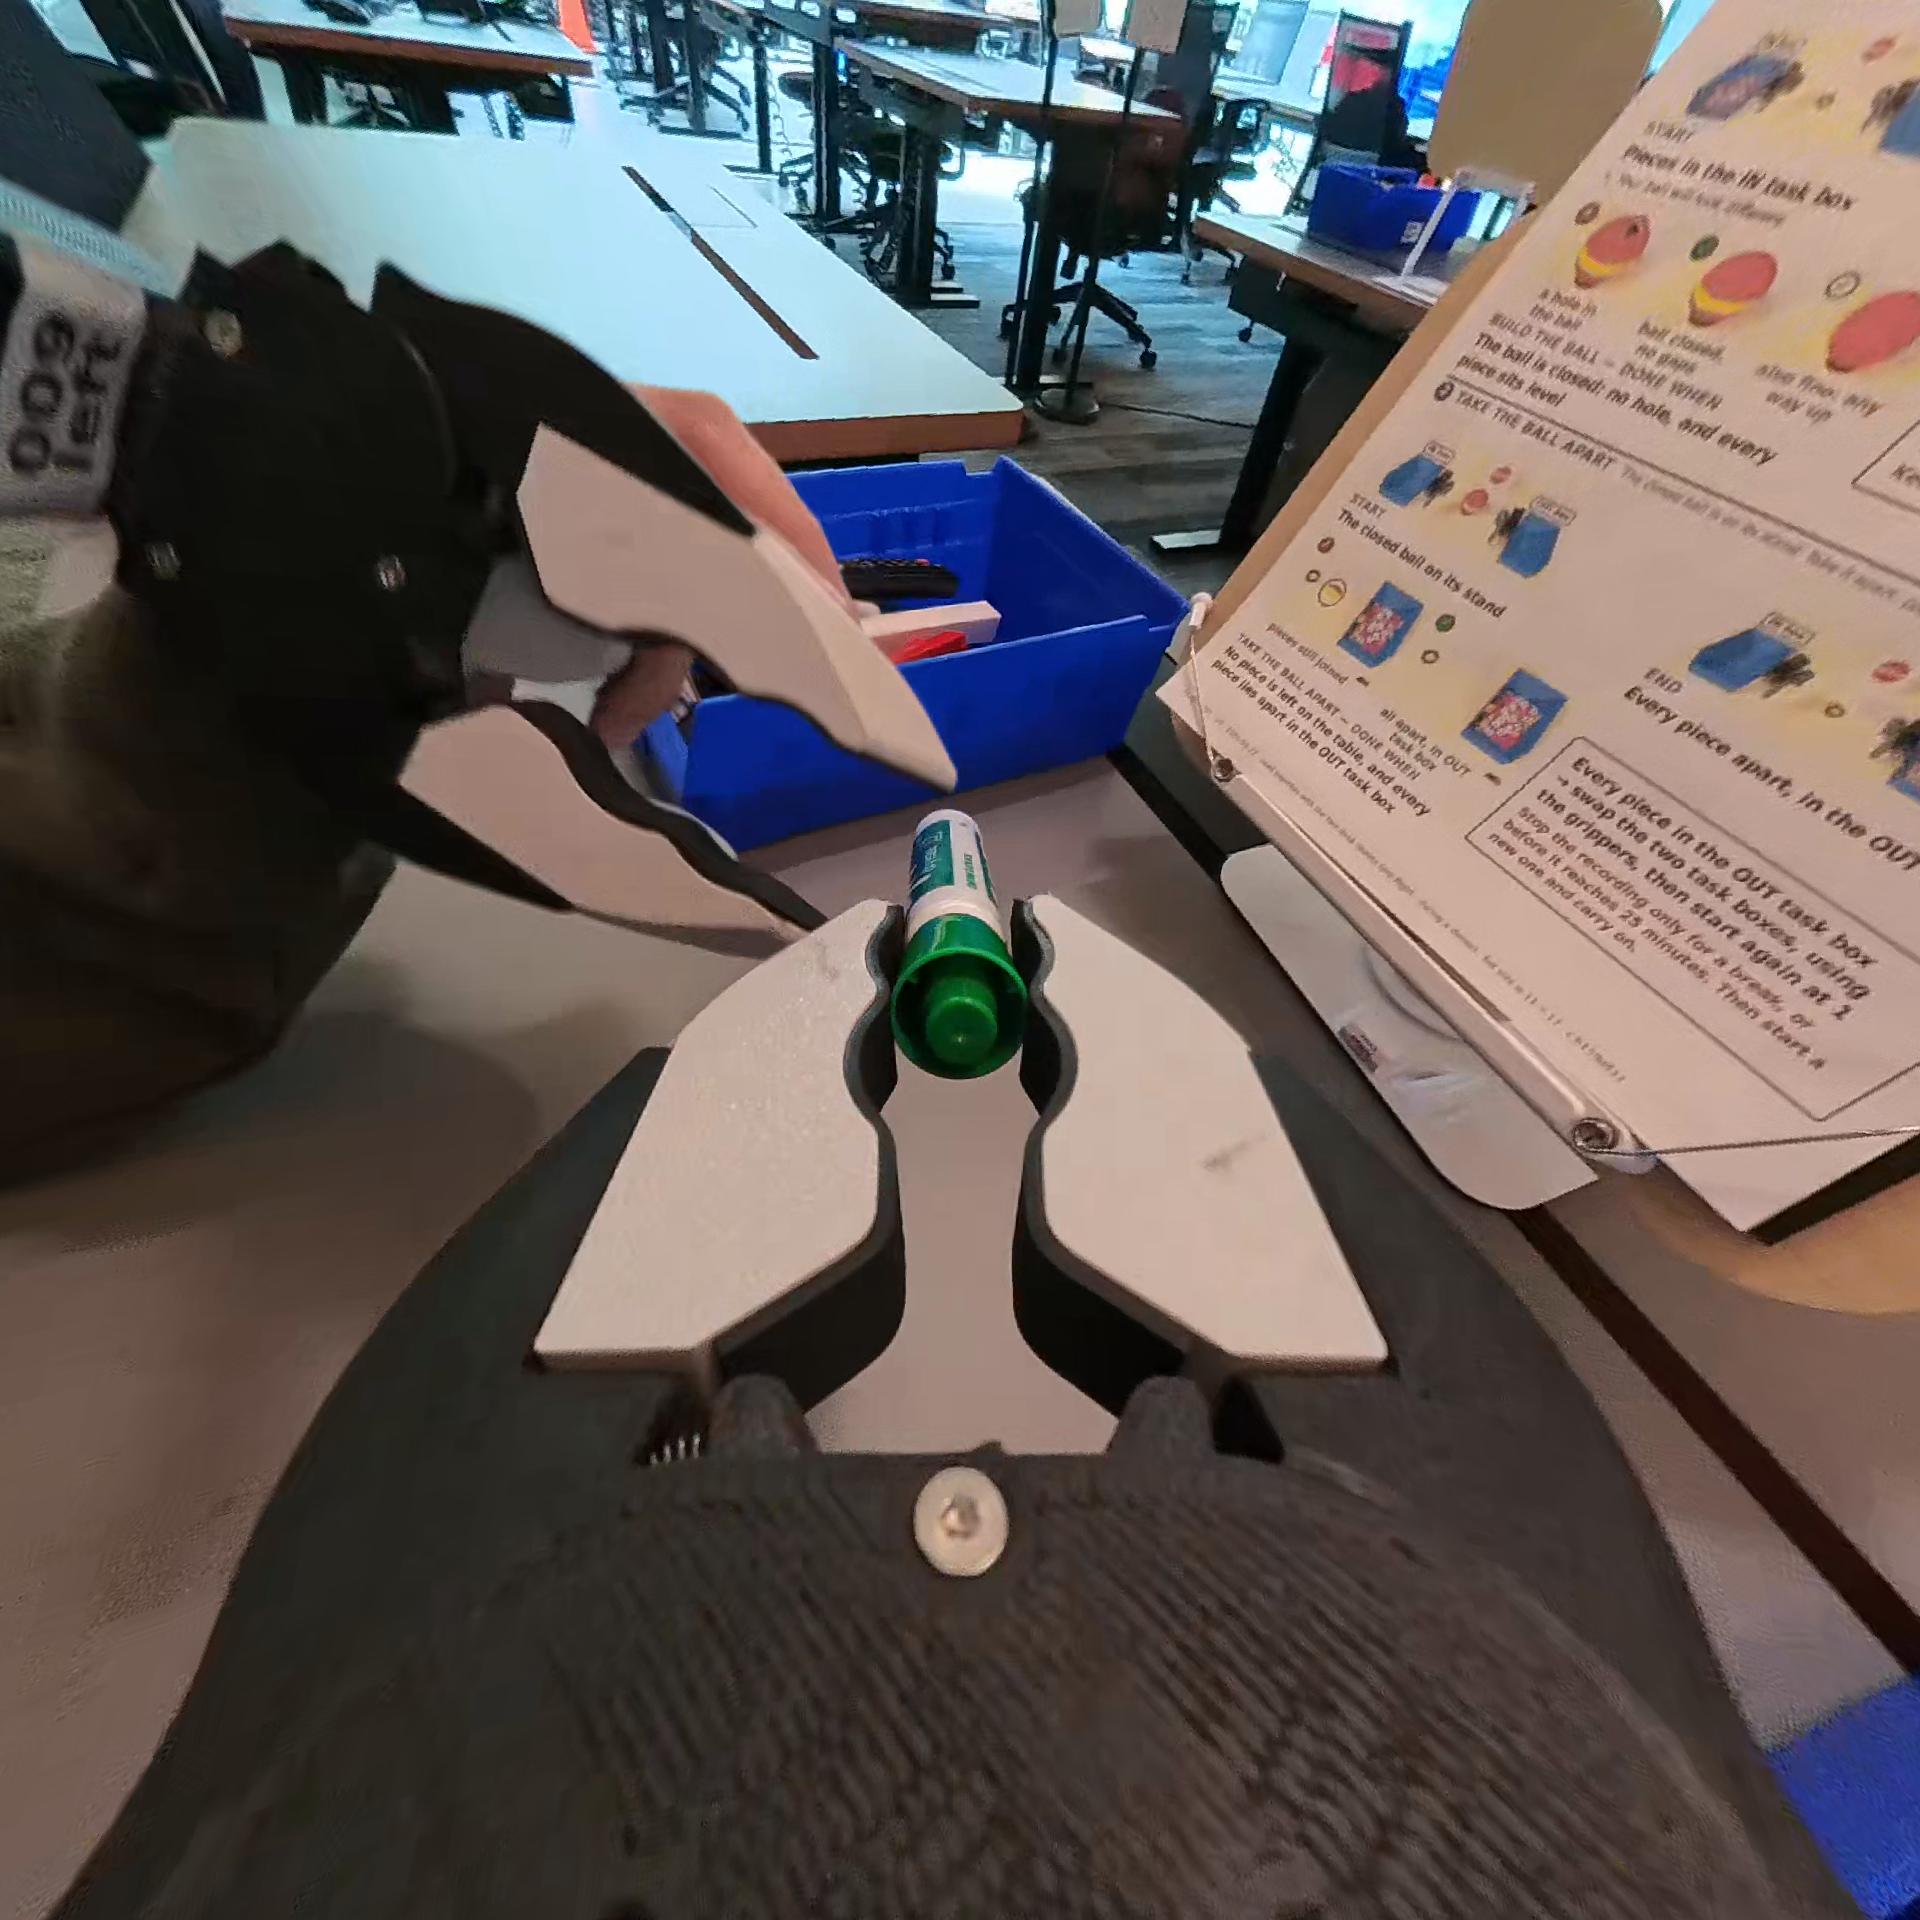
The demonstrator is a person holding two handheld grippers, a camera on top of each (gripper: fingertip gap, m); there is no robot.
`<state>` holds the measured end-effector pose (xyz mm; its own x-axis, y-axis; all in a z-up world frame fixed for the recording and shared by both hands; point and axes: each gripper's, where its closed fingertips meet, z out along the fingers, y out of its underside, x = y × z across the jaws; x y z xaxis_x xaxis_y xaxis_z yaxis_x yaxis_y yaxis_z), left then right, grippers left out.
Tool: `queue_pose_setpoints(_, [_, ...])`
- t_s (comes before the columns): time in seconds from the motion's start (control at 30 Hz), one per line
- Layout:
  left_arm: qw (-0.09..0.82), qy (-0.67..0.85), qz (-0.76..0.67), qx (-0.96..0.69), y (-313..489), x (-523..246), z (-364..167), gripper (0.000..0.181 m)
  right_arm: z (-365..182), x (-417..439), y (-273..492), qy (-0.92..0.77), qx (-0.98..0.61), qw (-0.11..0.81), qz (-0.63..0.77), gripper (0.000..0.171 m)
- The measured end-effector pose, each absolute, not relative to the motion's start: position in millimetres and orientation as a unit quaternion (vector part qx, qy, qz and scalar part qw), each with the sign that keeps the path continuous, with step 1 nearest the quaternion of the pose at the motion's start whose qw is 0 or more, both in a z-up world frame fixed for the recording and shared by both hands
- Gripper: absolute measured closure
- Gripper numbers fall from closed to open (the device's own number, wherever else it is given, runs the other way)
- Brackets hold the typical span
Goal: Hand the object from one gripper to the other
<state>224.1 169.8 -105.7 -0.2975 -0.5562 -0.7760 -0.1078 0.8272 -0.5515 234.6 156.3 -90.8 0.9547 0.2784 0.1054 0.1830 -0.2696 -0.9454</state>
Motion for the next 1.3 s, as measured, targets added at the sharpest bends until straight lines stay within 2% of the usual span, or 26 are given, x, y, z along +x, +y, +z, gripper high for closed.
queue_pose_setpoints(0.03, [0.558, 0.78, -0.195, -0.204, 165.7, 227.1, -106.9, 0.151, -91.4, 231.8, 157.1, -0.145, -0.796, 0.585, 0.05, 0.151])
queue_pose_setpoints(0.13, [0.587, 0.766, -0.15, -0.214, 168.7, 236.4, -104.3, 0.162, -90.1, 222.2, 159.6, -0.151, -0.791, 0.588, 0.073, 0.149])
queue_pose_setpoints(0.23, [0.586, 0.749, -0.179, -0.251, 171.2, 241.6, -101.8, 0.163, -85.8, 227.1, 163.0, -0.145, -0.782, 0.604, 0.047, 0.14])
queue_pose_setpoints(0.33, [0.548, 0.715, -0.293, -0.32, 174.6, 242.1, -95.9, 0.164, -70.4, 229.3, 161.7, -0.141, -0.747, 0.649, 0.041, 0.131])
queue_pose_setpoints(0.47, [0.452, 0.59, -0.541, -0.393, 175.7, 231.3, -59.6, 0.163, -69.1, 229.4, 161.4, -0.147, -0.726, 0.668, 0.065, 0.122])
queue_pose_setpoints(0.57, [0.378, 0.494, -0.681, -0.385, 174.5, 218.7, -30.9, 0.163, -70.6, 219.5, 170.0, -0.149, -0.712, 0.679, 0.098, 0.123])
queue_pose_setpoints(0.63, [0.344, 0.478, -0.713, -0.381, 171.7, 216.1, -27.1, 0.162, -64.8, 208.6, 173.9, -0.155, -0.694, 0.694, 0.114, 0.126])
queue_pose_setpoints(0.73, [0.337, 0.477, -0.719, -0.376, 168.3, 217.0, -27.7, 0.161, -65.3, 198.6, 177.5, -0.179, -0.69, 0.694, 0.1, 0.151])
queue_pose_setpoints(0.87, [0.373, 0.514, -0.667, -0.388, 172.4, 218.7, -36.5, 0.157, -69.5, 211.8, 175.7, -0.196, -0.71, 0.676, 0.025, 0.152])
queue_pose_setpoints(0.97, [0.401, 0.561, -0.616, -0.381, 174.6, 213.4, -42.7, 0.148, -72.5, 243.7, 172.7, -0.204, -0.724, 0.645, -0.137, 0.152])
queue_pose_setpoints(1.1, [0.373, 0.629, -0.547, -0.408, 182.3, 203.7, -64.5, 0.133, -82.5, 258.6, 161.7, -0.322, -0.693, 0.563, -0.315, 0.152])
queue_pose_setpoints(1.3, [0.307, 0.663, -0.524, -0.437, 179.5, 200.4, -87.6, 0.134, -90.2, 247.4, 162.5, -0.409, -0.652, 0.508, -0.388, 0.153])
